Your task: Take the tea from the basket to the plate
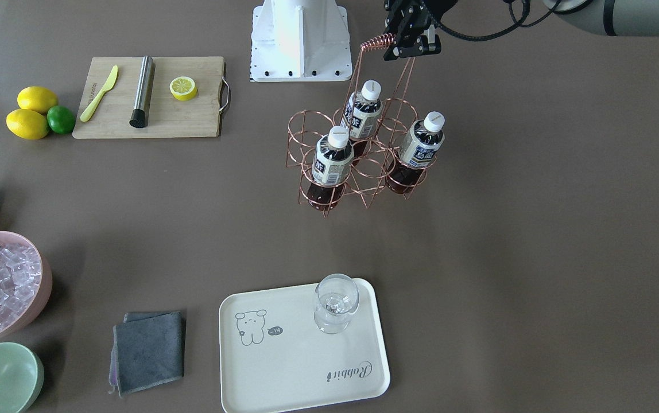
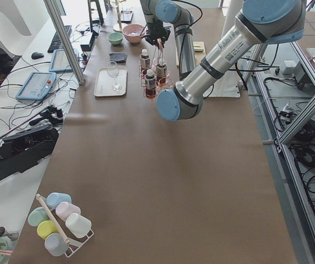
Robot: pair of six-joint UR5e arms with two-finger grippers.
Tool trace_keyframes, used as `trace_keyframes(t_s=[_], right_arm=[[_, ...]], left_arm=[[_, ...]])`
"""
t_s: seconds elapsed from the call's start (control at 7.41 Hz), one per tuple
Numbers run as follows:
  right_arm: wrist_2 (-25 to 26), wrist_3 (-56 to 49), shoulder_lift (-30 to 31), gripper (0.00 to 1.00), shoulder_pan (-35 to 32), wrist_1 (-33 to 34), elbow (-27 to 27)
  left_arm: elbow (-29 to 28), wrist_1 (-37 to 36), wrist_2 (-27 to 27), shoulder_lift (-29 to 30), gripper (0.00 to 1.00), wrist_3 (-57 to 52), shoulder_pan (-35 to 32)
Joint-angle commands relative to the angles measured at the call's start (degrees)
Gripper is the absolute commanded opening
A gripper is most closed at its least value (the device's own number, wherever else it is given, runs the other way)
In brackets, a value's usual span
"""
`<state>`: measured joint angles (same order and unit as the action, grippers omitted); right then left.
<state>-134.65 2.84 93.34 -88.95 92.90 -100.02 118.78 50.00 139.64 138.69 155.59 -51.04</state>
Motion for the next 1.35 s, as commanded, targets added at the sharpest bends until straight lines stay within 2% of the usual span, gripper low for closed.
trace_keyframes(t_s=[0.0,0.14,0.27,0.68,1.22], right_arm=[[0.0,0.1,0.1,1.0,0.0,0.0,0.3],[0.0,0.0,0.0,1.0,0.0,0.0,0.3],[0.0,0.1,0.0,1.0,0.0,0.0,0.3],[0.0,0.0,0.1,1.0,0.0,0.0,0.3],[-0.1,0.0,0.1,1.0,0.0,0.0,-0.4]], left_arm=[[-4.4,7.2,-0.1,-0.1,0.0,0.2,6.4],[-7.8,9.9,-0.1,0.0,0.0,0.0,6.4],[-8.9,11.4,-0.1,0.1,0.0,0.0,6.7],[-10.8,11.7,-0.1,2.1,0.0,0.1,6.9],[-12.9,10.9,0.0,7.6,0.0,0.9,7.2]])
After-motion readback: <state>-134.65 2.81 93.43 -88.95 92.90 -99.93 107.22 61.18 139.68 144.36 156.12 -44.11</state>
